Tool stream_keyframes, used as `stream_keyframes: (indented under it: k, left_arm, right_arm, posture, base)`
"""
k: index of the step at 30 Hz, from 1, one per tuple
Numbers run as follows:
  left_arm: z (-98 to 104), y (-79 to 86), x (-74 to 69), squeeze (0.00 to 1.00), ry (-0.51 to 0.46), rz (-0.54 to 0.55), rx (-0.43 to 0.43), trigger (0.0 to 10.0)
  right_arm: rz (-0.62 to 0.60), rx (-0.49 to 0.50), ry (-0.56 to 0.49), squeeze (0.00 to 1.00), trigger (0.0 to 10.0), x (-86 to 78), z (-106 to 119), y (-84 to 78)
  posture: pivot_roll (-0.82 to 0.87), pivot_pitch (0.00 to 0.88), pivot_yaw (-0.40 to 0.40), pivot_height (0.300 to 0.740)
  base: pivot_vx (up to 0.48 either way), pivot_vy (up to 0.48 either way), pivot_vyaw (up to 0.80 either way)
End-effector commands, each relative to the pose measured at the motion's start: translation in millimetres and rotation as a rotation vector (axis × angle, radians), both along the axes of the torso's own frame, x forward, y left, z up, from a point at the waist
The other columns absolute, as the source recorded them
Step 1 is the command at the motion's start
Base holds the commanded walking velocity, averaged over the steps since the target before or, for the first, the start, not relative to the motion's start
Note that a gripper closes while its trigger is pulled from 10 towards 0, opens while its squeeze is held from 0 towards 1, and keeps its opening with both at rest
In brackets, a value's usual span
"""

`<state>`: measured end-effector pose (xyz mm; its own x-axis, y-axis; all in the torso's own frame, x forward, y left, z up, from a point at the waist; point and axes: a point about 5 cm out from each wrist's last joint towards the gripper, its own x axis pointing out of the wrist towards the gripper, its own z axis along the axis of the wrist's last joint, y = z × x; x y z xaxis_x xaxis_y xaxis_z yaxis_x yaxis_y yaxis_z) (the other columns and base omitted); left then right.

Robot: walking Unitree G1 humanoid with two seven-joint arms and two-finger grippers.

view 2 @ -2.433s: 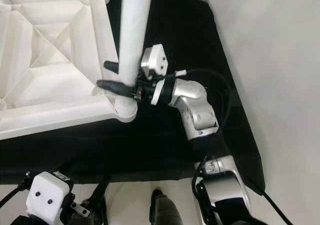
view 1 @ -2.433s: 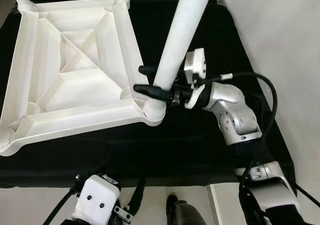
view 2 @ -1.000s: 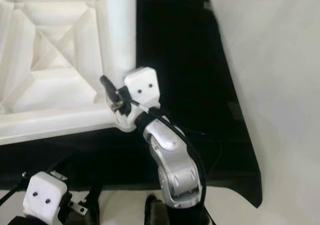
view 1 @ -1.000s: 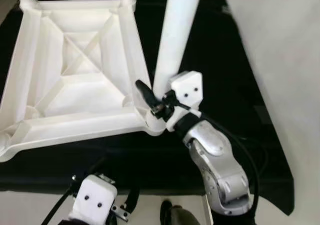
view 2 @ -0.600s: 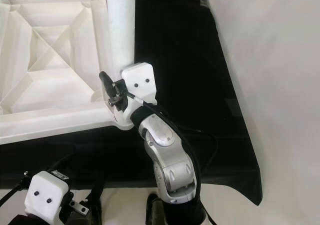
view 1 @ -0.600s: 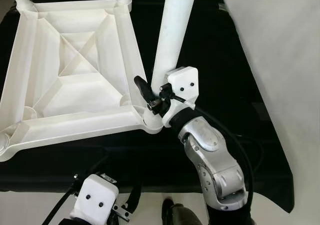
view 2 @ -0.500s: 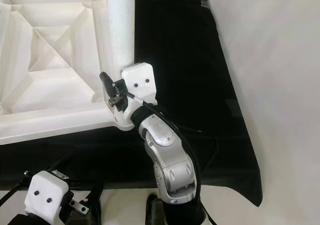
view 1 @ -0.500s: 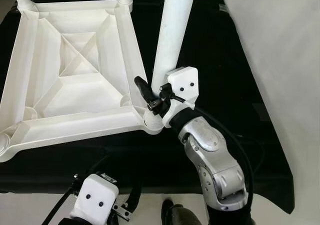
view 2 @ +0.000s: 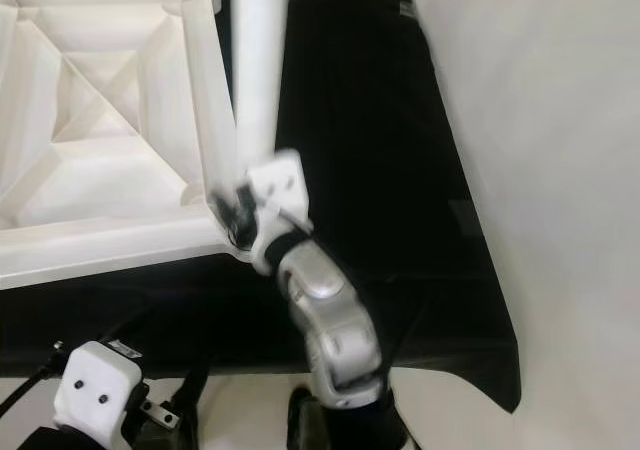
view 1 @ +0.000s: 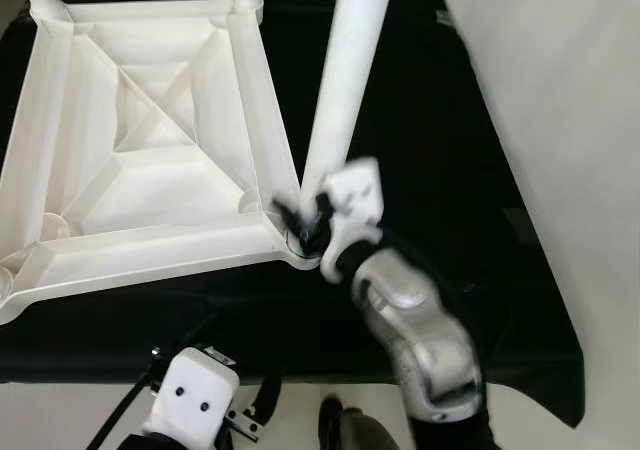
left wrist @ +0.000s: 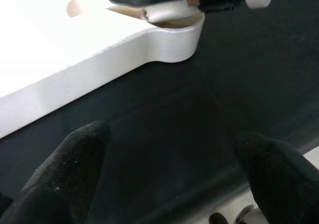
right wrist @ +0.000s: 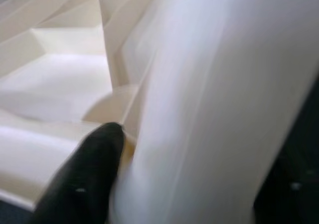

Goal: Building children table

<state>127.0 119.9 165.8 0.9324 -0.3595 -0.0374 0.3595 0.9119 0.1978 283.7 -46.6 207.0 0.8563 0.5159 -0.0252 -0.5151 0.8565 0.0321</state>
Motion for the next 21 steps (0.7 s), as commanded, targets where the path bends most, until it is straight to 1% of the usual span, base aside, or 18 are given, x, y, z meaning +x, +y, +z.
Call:
stream_keyframes:
  k: [1,2,3,4,5,6,7,8,9,10,11,12,13,14,18,21]
  left_arm:
    - [-3.1,-1.7,-2.2,0.00,0.013,-0.001,-0.004,10.0]
    - [-3.2,-2.0,-2.2,0.00,0.013,-0.001,-0.003,10.0]
    - [-3.3,-1.7,-2.0,0.00,0.012,-0.002,-0.003,10.0]
    - [-3.3,-1.4,-1.7,0.00,0.011,-0.002,-0.003,10.0]
    - [-3.3,-1.4,-1.7,0.00,0.011,-0.002,-0.003,10.0]
    - [-3.3,-1.2,-1.5,0.00,0.011,-0.003,-0.002,10.0]
    - [-3.4,-1.0,-1.3,0.00,0.009,-0.002,-0.002,10.0]
    - [-3.4,-1.0,-1.3,0.00,0.009,-0.002,-0.002,10.0]
    - [-3.4,-0.9,-1.2,0.00,0.008,-0.002,-0.002,10.0]
    - [-3.3,-0.7,-1.0,0.00,0.007,0.001,-0.001,10.0]
    - [-3.3,-0.7,-1.0,0.00,0.007,0.001,-0.001,10.0]
    - [-3.1,-0.5,-0.9,0.00,0.005,0.006,0.000,10.0]
    - [-3.1,-0.5,-0.9,0.00,0.005,0.006,0.000,10.0]
    - [-3.0,-0.3,-0.8,0.00,0.002,0.011,0.002,10.0]
    - [-3.0,-0.3,-0.3,0.00,-0.002,0.020,0.004,10.0]
    - [-3.0,-0.5,0.1,0.00,-0.004,0.021,0.005,10.0]
  right_arm:
    - [-0.001,0.014,0.024,1.00,10.0,1.0,-3.1,-3.5]
    - [0.040,0.052,0.008,1.00,10.0,1.5,2.5,-1.2]
    - [0.131,0.043,-0.036,0.94,10.0,6.8,11.8,0.5]
    - [0.200,0.003,-0.069,0.49,8.8,15.2,18.6,-0.8]
    - [0.200,0.003,-0.069,0.49,8.8,15.2,18.6,-0.8]
    - [0.238,-0.038,-0.093,0.44,7.5,21.9,23.4,-3.3]
    - [0.257,-0.084,-0.110,0.27,2.8,29.2,27.2,-6.5]
    - [0.257,-0.084,-0.110,0.27,2.8,29.2,27.2,-6.5]
    - [0.258,-0.110,-0.116,0.27,2.8,33.1,28.5,-8.5]
    - [0.251,-0.137,-0.124,0.25,0.0,38.0,30.1,-10.2]
    - [0.251,-0.137,-0.124,0.25,0.0,38.0,30.1,-10.2]
    - [0.247,-0.161,-0.124,0.21,0.0,42.2,31.2,-11.4]
    - [0.247,-0.161,-0.124,0.21,0.0,42.2,31.2,-11.4]
    - [0.243,-0.178,-0.118,0.17,0.0,45.1,31.5,-12.1]
    - [0.244,-0.187,-0.099,0.17,0.0,48.9,30.6,-12.5]
    - [0.228,-0.166,-0.085,0.17,0.0,51.4,29.9,-13.9]
  posture:
    - [-0.06,0.322,-0.114,0.740]
    - [-0.06,0.322,-0.114,0.740]
    - [-0.06,0.317,-0.115,0.740]
    - [-0.06,0.318,-0.117,0.740]
    - [-0.06,0.318,-0.117,0.740]
    - [-0.06,0.317,-0.120,0.740]
    - [-0.05,0.315,-0.123,0.740]
    - [-0.05,0.315,-0.123,0.740]
    - [-0.05,0.315,-0.123,0.740]
    - [-0.05,0.316,-0.128,0.740]
    - [-0.05,0.316,-0.128,0.740]
    - [-0.05,0.316,-0.131,0.740]
    - [-0.05,0.316,-0.131,0.740]
    - [-0.04,0.316,-0.134,0.740]
    - [-0.04,0.314,-0.138,0.740]
    - [-0.04,0.312,-0.138,0.740]
  base:
    - [0.000,0.000,0.00]
    - [0.000,0.000,0.00]
    - [0.000,0.000,0.00]
    - [0.000,0.000,0.00]
    - [0.000,0.000,0.00]
    - [0.000,0.000,0.00]
    - [0.000,0.000,0.00]
    - [0.000,0.000,0.00]
    - [0.000,0.000,0.00]
    - [0.000,0.000,0.00]
    - [0.000,0.000,0.00]
    - [0.000,0.000,0.00]
    - [0.000,0.000,0.00]
    - [0.000,0.000,0.00]
    - [0.000,0.000,0.00]
    - [0.000,0.000,0.00]
